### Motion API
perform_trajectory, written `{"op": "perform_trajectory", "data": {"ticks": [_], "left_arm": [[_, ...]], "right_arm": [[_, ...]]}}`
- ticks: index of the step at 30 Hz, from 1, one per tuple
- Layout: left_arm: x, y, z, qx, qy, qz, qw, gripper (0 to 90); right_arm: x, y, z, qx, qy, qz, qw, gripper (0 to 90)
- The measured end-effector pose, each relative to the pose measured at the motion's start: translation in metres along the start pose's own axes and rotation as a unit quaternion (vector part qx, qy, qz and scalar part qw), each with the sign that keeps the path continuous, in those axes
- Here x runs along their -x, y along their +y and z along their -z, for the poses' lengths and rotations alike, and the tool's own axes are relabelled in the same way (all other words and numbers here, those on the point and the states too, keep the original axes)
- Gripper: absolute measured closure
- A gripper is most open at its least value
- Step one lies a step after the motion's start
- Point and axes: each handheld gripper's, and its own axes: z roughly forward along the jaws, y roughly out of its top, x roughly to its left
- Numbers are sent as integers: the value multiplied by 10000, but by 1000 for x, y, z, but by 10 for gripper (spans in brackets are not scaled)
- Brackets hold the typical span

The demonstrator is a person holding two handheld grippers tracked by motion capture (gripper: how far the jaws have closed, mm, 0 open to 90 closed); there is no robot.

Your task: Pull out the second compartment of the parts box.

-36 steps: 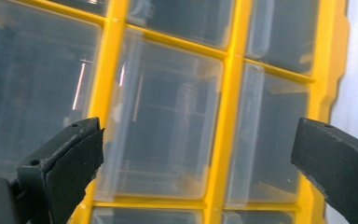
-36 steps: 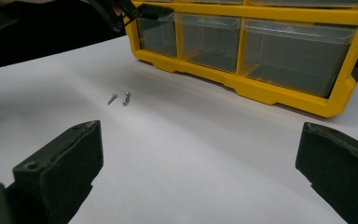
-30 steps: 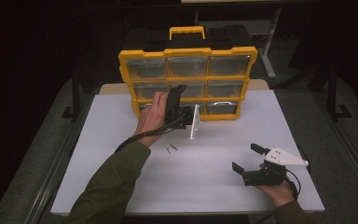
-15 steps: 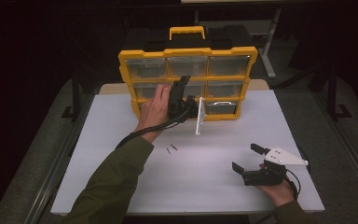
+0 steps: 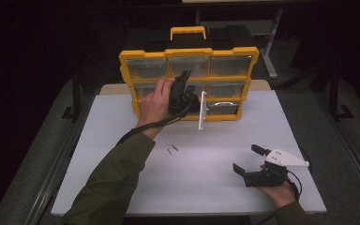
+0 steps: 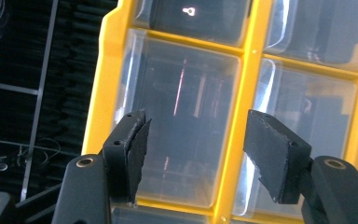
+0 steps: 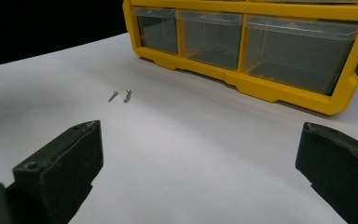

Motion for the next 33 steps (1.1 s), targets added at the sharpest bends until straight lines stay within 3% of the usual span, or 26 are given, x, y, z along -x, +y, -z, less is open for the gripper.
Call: {"op": "perform_trajectory", "data": {"ticks": [33], "left_arm": [[-13, 3, -13, -374, 623, -179, 9972, 557]], "right_arm": [[-1, 0, 1, 13, 33, 17, 10000, 2]]}}
